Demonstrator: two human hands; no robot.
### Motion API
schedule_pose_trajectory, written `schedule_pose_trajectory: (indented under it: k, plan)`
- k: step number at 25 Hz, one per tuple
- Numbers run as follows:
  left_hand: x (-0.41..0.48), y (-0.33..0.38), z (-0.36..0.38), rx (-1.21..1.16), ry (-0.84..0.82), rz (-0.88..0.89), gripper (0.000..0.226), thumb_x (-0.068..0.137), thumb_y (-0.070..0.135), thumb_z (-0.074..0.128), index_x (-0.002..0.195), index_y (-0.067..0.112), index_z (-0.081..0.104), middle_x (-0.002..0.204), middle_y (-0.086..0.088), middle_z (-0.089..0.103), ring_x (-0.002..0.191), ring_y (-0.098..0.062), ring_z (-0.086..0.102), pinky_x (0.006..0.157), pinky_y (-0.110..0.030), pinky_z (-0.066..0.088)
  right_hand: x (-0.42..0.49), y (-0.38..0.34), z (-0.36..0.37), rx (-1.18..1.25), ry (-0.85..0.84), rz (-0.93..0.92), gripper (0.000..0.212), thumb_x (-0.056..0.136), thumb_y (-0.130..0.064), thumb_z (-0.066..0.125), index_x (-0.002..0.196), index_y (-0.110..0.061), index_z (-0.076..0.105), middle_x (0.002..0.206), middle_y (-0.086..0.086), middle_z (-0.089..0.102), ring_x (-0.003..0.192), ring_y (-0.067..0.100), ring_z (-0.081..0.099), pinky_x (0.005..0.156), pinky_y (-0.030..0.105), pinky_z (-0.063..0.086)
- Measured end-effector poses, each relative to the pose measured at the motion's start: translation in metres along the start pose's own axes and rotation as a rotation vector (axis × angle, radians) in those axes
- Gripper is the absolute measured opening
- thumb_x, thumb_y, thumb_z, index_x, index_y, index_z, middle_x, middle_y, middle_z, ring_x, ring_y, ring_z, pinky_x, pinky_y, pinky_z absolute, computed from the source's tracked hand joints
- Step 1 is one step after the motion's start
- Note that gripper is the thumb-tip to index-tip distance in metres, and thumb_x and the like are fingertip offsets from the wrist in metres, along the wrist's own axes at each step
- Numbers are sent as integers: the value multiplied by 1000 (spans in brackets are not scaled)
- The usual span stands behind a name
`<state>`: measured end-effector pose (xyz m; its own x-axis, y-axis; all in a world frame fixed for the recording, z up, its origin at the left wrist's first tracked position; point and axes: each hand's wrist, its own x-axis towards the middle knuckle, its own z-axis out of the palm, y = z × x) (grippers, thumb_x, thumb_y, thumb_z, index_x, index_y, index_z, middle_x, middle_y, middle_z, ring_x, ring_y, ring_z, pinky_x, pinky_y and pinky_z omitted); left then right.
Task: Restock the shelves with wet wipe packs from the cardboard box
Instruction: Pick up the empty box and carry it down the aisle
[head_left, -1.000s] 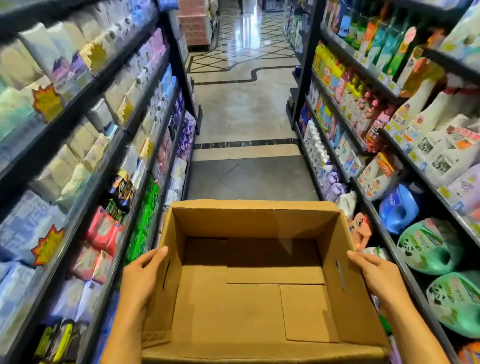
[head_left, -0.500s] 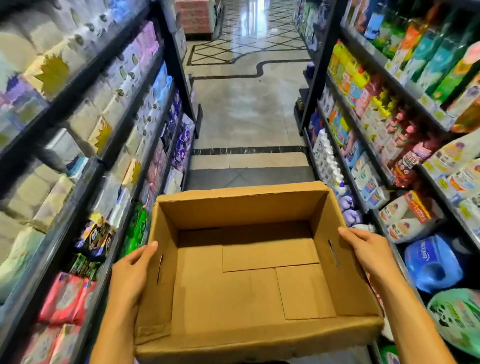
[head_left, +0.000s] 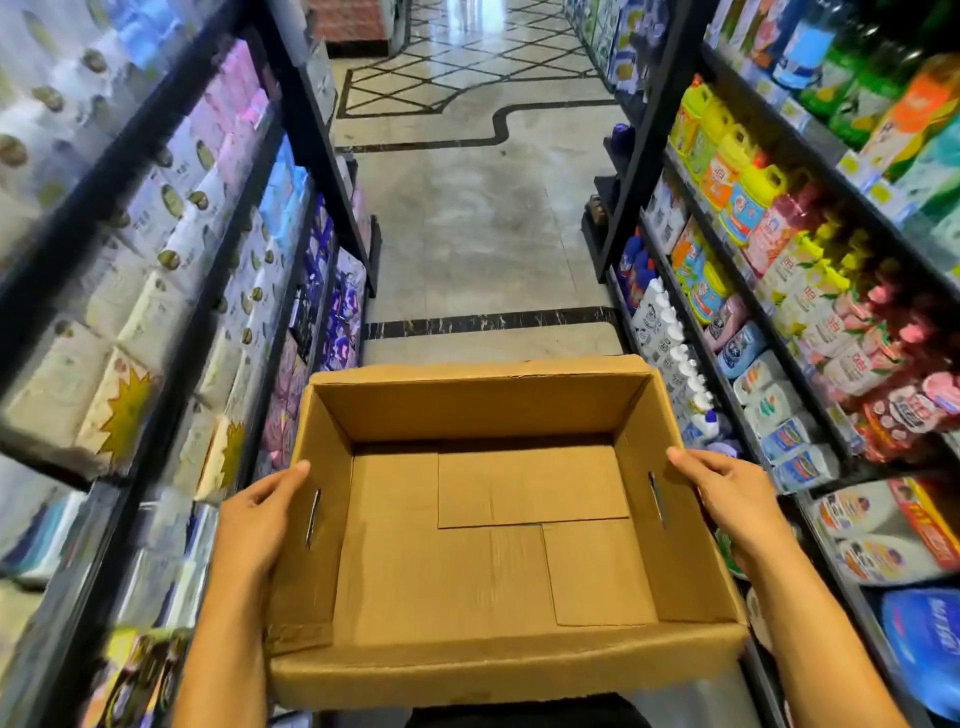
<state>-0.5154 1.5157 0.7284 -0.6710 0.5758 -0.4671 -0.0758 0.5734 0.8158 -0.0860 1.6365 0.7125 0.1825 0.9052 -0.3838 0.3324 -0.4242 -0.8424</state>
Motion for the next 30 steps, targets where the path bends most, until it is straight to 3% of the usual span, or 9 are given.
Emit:
schedule_pose_trajectory:
  k: [4,7,10,17,20,22,25,28,30]
  plan:
    - [76,67,48,35,-29,43,45,85,53,68,120,25,70,106,-7,72,97,-27,67,93,-45,53,83,-34,22,10,21,53,41,87,-43,76,116,-15,76,111,6,77,108,26,70,104,52,51]
    - [135,119,94,45,-40,42,38,86,51,69,117,29,69,99,-6,70,83,-21,66,86,-40,53,157,-60,33,60,8,105,32,86,-44,77,108,-21,77,104,3,79,100,26,73,100,51,54]
    - [197,175,143,80,-48,38,41,83,51,73,114,24,73,90,-7,75,82,-25,71,86,-45,57,243,-104,41,52,10,102,24,88,-37,76,100,-17,80,94,3,80,96,25,74,100,50,55]
    - [313,293,230,59,1,49,17,86,34,75,98,23,74,67,7,73,60,-6,67,54,-21,51,427,-231,69,77,-15,38,10,89,-30,76,89,-20,78,88,4,78,86,23,72,87,39,57]
    - [373,329,261,37,45,23,19,83,42,76,93,25,76,82,1,76,80,-18,71,77,-34,58,505,-276,91,107,-27,25,16,89,-29,76,96,-15,78,86,8,77,67,12,69,69,29,53]
    - [414,350,278,40,64,37,32,79,51,76,98,25,79,90,-3,78,92,-23,72,92,-46,56,552,-301,109,71,-30,19,25,87,-35,78,100,-15,79,88,7,79,74,14,72,76,32,56]
    - [488,394,309,60,77,39,55,79,60,69,117,21,73,105,-7,76,104,-23,69,99,-47,51,628,-348,146,51,-26,19,20,88,-35,77,100,-19,79,83,-1,80,85,20,73,84,37,56]
    - [564,447,340,79,59,91,47,92,46,64,124,12,70,118,-10,71,114,-23,63,100,-38,46,702,-397,181,-1,-16,-8,18,88,-38,76,95,-22,79,89,1,80,92,24,73,94,45,57]
    - [606,477,357,100,46,104,45,94,43,63,124,10,69,120,-10,70,116,-23,62,99,-37,45,739,-426,194,11,-28,-16,16,89,-37,75,99,-24,76,90,-1,77,88,22,71,86,39,56]
